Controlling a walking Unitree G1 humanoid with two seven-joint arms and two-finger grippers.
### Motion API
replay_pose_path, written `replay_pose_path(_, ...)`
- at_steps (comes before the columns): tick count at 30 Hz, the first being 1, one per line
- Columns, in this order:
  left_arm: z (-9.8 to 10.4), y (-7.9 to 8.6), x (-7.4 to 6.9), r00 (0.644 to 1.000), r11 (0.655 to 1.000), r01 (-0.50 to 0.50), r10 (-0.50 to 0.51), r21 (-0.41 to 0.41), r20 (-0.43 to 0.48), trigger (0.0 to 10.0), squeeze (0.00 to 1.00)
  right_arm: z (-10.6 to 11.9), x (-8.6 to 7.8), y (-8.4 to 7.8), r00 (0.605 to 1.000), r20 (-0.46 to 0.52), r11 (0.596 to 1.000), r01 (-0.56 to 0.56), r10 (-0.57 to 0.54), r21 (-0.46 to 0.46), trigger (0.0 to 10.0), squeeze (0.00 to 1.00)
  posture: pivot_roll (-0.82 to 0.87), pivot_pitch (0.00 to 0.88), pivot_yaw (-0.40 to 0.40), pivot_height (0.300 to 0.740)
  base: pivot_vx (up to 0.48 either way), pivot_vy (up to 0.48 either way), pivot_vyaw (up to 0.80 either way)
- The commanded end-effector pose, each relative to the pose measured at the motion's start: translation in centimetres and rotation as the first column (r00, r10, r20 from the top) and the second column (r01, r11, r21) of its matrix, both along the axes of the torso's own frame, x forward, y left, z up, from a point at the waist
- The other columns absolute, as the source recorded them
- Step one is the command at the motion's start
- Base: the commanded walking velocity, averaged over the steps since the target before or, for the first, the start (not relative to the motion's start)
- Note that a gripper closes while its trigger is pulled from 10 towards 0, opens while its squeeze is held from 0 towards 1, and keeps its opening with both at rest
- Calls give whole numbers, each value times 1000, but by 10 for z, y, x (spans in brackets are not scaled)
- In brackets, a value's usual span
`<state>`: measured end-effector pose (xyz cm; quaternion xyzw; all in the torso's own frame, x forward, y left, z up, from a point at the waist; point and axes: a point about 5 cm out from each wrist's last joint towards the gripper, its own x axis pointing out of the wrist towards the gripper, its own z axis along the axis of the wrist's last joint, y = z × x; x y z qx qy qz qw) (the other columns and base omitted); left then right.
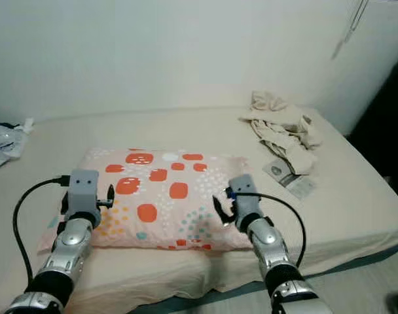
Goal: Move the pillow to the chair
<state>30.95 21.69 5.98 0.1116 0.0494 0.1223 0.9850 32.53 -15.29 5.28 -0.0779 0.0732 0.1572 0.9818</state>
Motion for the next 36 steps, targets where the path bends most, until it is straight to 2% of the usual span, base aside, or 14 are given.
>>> replay_pose_path(1, -10, -1, -7, 999, 999, -2, 0, -35, -38, 10000, 0, -3, -3, -3, 999, 10, 999, 39, -39, 6, 10000, 0, -19, 47, 7, 740, 0, 0, 0)
replay_pose_path(3, -22, 3, -12, 996, 992, -26, 14, -126, -92, 10000, 0, -10, -6, -6, 994, -28, 994, 107, -106, 8, 10000, 0, -35, 33, 24, 740, 0, 0, 0)
replay_pose_path(6, -30, 4, -17, 992, 987, -26, 6, -159, -130, 10000, 0, -15, -7, -8, 989, -63, 991, 137, -137, 4, 10000, 0, -28, 22, 38, 740, 0, 0, 0)
replay_pose_path(9, -31, 1, -18, 991, 988, -8, -13, -155, -134, 10000, 0, -12, -5, -8, 991, -54, 992, 122, -121, 22, 10000, 0, -43, 62, 36, 740, 0, 0, 0)
replay_pose_path(11, -33, -1, -19, 990, 988, -10, -12, -155, -138, 10000, 0, -10, -5, -6, 997, -35, 998, 62, -64, -33, 10000, 0, -78, 90, 19, 740, 0, 0, 0)
replay_pose_path(14, -31, -1, -18, 993, 988, -11, -8, -153, -120, 10000, 0, -7, -6, -3, 1000, -12, 999, 6, -7, -45, 10000, 0, -65, 96, -23, 740, 0, 0, 0)
replay_pose_path(17, -28, 5, -18, 995, 992, -29, 16, -124, -103, 10000, 0, -10, -11, -2, 1000, -5, 999, -28, 28, -38, 10000, 0, -52, 76, -28, 740, 0, 0, 0)
replay_pose_path(20, -27, 5, -19, 996, 993, -18, 7, -117, -89, 10000, 0, -14, -14, -5, 1000, -27, 1000, -7, 7, -13, 10000, 0, -53, 35, -47, 730, 0, 0, 0)
replay_pose_path(21, -26, 1, -18, 997, 992, -10, 1, -123, -76, 10000, 0, -15, -13, -11, 999, -44, 999, 31, -31, 13, 10000, 0, -37, 19, -80, 721, 0, 0, 0)
replay_pose_path(27, -27, -9, -16, 997, 989, -16, 4, -150, -80, 10000, 0, -10, -7, -15, 997, -50, 997, 65, -63, 42, 10000, 0, -55, 63, -43, 711, 0, 0, 0)
replay_pose_path(29, -28, -20, -16, 994, 993, 56, -65, -103, -88, 10000, 0, -4, -2, -16, 996, -46, 994, 85, -82, 68, 10000, 0, -47, 68, -54, 711, 0, 0, 0)
replay_pose_path(31, -26, -22, -16, 992, 993, 93, -99, -75, -77, 10000, 0, 2, 1, -14, 995, -30, 989, 96, -93, 117, 10000, 0, -51, 52, -52, 711, 0, 0, 0)
replay_pose_path(34, -27, -13, -17, 995, 995, 49, -56, -82, -85, 10000, 0, -1, -1, -10, 997, -29, 993, 69, -66, 94, 10000, 0, -49, 53, -52, 711, 0, 0, 0)
replay_pose_path(36, -26, 0, -16, 995, 997, -1, -7, -80, -99, 10000, 0, -9, -7, -6, 998, -54, 997, 29, -25, 74, 10000, 0, -19, 42, -60, 696, 0, 0, 0)
